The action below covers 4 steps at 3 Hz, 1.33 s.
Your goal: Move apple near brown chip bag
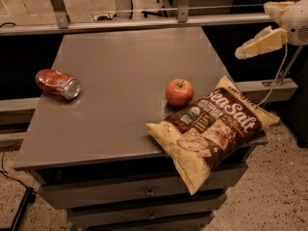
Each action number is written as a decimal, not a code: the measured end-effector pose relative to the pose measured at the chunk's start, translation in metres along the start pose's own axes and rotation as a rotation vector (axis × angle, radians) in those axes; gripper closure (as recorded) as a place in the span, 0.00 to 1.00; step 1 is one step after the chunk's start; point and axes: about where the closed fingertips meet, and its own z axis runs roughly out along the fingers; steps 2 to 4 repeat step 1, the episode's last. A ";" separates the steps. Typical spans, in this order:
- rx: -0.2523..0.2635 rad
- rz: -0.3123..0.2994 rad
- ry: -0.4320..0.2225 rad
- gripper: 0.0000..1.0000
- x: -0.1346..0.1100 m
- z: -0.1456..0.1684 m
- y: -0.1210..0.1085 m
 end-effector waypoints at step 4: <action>-0.001 0.001 0.000 0.00 0.000 0.000 0.000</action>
Offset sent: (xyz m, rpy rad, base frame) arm 0.0000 0.0000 0.0000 0.0000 0.0000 0.0000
